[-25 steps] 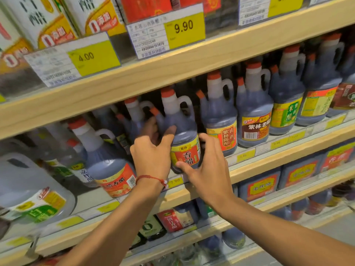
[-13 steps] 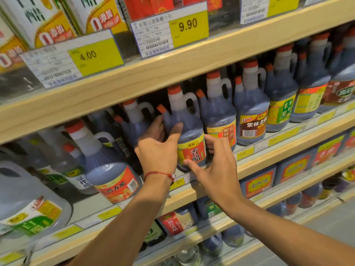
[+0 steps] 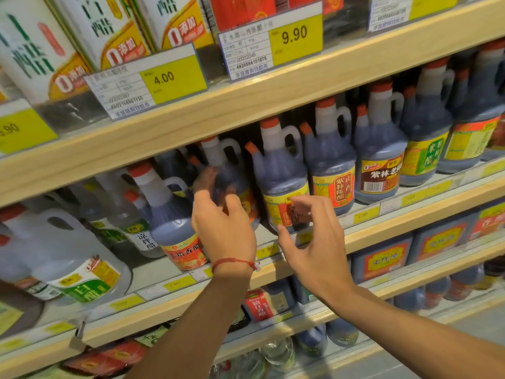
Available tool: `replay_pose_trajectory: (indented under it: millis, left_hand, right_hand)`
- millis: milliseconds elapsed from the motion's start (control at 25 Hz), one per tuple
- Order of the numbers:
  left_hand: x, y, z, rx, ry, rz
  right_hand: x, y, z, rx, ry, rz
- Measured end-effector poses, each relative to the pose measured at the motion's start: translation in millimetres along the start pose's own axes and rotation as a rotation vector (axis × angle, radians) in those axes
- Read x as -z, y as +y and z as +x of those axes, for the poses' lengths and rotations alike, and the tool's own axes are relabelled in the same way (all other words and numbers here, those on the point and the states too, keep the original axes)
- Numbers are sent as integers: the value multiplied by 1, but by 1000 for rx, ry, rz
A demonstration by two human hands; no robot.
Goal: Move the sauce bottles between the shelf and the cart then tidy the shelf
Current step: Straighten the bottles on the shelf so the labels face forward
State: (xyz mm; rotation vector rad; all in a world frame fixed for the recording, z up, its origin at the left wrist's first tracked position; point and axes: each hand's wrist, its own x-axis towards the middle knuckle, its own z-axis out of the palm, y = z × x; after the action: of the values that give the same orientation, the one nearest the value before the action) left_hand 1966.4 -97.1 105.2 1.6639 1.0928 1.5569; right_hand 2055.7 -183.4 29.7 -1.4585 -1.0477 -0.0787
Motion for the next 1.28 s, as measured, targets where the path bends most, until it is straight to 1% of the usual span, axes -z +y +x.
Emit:
replay_pose_trajectory:
  millis: [40, 160, 200, 320, 360, 400, 480, 640, 880, 1000, 1120, 1280]
  left_hand:
    - [5, -5, 4, 2, -21, 14]
    - [11, -11, 25, 14, -132, 184]
    - [10, -8, 31, 15, -157, 222]
    - [4, -3, 49, 90, -186, 220]
    - [4, -1, 52, 109, -189, 267]
    - [6, -4, 57, 92, -171, 300]
    - [10, -15, 63, 13, -136, 260]
    - [9, -26, 63, -17, -96, 198]
    - [4, -32, 53, 128, -152, 121]
    - [7, -36, 58, 143, -186, 162]
    - [14, -30, 69, 114, -240, 268]
    - [26, -28, 71, 43, -224, 316]
  right_hand:
    - [-3, -3, -2, 11, -61, 2]
    - [-13, -9, -5, -25, -291, -8]
    - [-17, -10, -4, -42, -333, -21]
    - [-29, -16, 0, -117, -397, -83]
    - [-34, -19, 2, -152, -423, -116]
    - [-40, -22, 4, -182, -443, -139]
    - [-52, -25, 6, -201, -446, -144]
    - [-64, -27, 7, -265, -430, -157]
    - [-67, -28, 5, -248, -394, -187]
    - [-65, -27, 4, -227, -383, -190]
    - [-63, -26, 4, -201, -352, -175]
    - [-59, -27, 1, -199, -335, -127]
